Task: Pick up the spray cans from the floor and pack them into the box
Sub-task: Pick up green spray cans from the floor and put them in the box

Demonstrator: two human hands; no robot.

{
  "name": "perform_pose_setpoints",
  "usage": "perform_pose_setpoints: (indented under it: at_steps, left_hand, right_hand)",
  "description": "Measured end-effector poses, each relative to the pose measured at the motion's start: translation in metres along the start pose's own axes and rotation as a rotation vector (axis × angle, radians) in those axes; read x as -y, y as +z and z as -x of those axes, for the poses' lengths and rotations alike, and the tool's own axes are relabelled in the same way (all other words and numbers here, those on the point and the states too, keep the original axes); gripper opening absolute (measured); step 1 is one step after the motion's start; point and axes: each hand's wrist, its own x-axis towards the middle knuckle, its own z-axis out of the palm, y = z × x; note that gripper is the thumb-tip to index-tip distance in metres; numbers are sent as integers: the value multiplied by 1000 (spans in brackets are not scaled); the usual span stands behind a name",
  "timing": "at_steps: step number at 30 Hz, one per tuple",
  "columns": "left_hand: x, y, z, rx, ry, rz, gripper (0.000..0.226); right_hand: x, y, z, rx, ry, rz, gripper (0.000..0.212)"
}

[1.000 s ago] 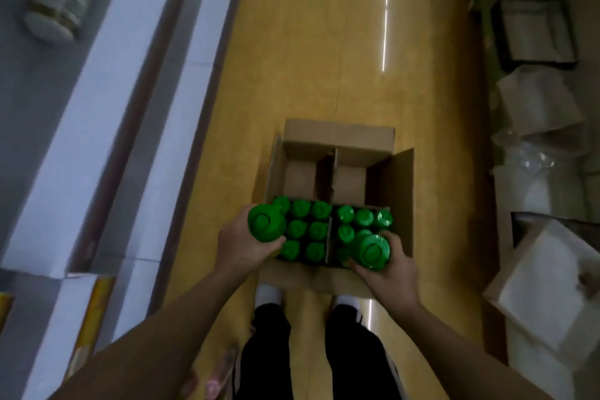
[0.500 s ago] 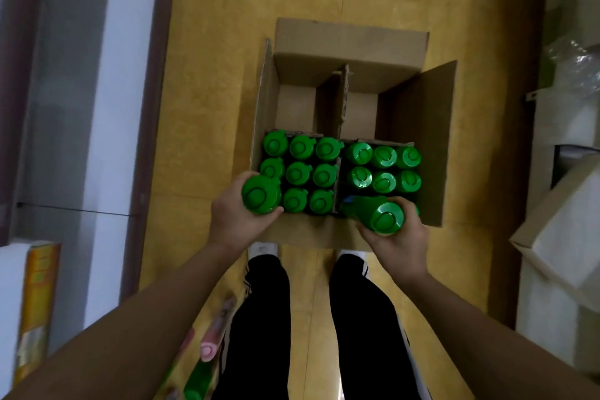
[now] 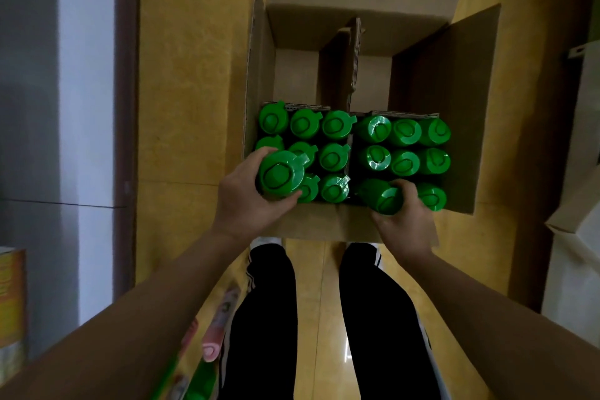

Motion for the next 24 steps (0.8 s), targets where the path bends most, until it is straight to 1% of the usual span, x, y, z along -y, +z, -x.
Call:
perform_pose_setpoints:
  at_steps: [5,10,15,20,24]
  left_hand:
    - [-3,-5,4,-26,-22,28,74]
    - [-2,-5,10,-27,-23,31,75]
    - [9,-6,20,-42,0,7,76]
    - [4,2,10,-49,-43,48,74]
    - [2,4,8,-71,-32,49,73]
  right_hand:
    - [1,8,-4,21,10,-1,59]
    - [-1,13,-10,47,7,28,50]
    - [-4,22,-13,79,21,50,56]
    - [-7,31,-13,112,21,142,50]
    - [-9,38,-19,152,38,207,44]
